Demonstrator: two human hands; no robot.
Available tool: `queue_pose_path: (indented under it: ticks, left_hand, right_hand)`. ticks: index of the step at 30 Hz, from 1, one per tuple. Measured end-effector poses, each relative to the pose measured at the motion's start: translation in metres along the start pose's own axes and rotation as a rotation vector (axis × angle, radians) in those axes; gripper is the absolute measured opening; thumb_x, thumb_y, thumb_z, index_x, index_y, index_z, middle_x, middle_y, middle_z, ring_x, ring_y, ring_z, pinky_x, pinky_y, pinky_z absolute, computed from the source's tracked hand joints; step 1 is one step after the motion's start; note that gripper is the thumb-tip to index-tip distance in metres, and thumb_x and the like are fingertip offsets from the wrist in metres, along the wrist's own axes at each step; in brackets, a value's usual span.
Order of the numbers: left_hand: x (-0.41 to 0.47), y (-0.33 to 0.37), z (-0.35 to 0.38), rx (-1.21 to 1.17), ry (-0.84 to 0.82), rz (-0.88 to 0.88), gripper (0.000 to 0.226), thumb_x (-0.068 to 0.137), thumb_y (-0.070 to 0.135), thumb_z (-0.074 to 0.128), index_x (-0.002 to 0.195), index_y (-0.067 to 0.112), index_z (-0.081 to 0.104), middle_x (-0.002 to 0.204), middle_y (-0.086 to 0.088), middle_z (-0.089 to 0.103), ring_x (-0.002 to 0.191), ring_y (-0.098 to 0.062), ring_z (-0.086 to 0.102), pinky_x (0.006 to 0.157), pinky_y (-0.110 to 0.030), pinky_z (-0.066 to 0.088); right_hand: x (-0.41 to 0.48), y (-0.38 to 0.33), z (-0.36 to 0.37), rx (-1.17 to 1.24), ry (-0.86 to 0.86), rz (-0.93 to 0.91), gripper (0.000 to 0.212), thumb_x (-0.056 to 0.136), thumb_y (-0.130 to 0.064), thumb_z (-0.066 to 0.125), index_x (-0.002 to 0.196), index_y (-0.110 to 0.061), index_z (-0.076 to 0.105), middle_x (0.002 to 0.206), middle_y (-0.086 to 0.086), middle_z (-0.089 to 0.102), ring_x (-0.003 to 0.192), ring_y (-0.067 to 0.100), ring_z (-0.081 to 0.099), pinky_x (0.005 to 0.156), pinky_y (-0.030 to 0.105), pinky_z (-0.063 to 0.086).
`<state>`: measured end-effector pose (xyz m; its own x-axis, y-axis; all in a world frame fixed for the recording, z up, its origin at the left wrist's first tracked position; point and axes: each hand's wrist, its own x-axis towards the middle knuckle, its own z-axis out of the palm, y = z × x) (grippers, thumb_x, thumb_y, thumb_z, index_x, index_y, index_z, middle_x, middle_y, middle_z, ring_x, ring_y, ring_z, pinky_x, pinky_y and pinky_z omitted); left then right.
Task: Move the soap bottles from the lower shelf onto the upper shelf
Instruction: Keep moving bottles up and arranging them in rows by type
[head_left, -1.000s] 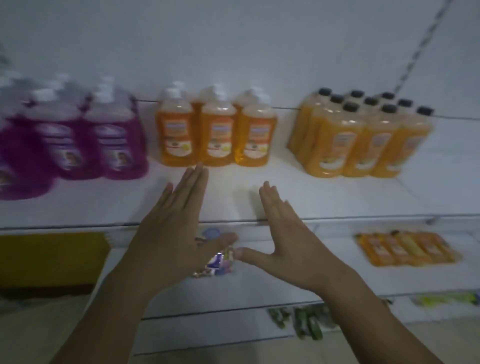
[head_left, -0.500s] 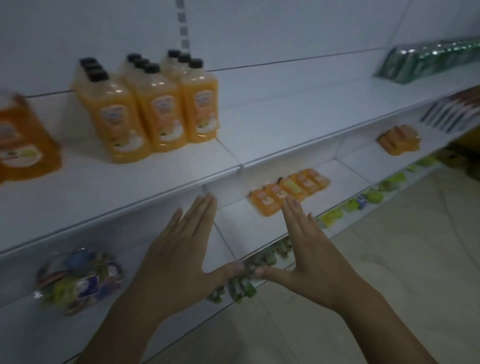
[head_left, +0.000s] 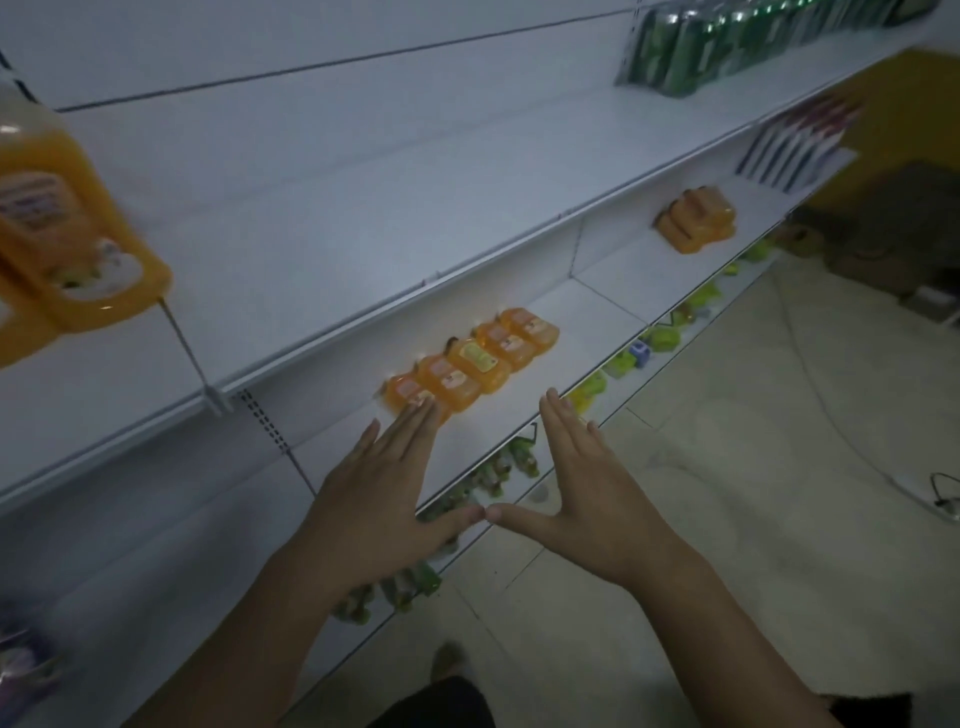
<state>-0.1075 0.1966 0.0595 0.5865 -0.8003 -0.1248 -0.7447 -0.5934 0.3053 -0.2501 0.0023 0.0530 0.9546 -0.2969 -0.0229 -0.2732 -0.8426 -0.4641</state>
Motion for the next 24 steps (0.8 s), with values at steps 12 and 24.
queue_pose_path:
  ticks: [12,24]
  left_hand:
    - [0.148,-0.091,0.071,-0.139,-0.175,-0.428,0.101,0.081,0.084,0.051,0.158,0.023,0.024,0.163,-0.003,0.037,0.146,-0.026,0.041,0.12,-0.05,0.036]
    - [0.273,-0.156,0.206,-1.196,0.2,-1.133,0.014,0.085,0.019,0.076,0.095,0.009,0.074,0.099,-0.013,0.075,0.09,-0.029,0.07,0.083,-0.04,0.058]
  right_hand:
    - [0.164,0.058,0.063,-0.007,-0.292,0.063,0.114,0.08,-0.087,0.05,0.163,-0.018,0.011,0.169,0.005,0.021,0.153,0.028,0.026,0.123,0.045,0.027]
    - [0.352,0.113,0.238,0.349,-0.459,0.201,0.061,0.079,-0.051,0.066,0.128,-0.014,0.061,0.118,0.01,0.069,0.111,0.032,0.067,0.096,0.049,0.056]
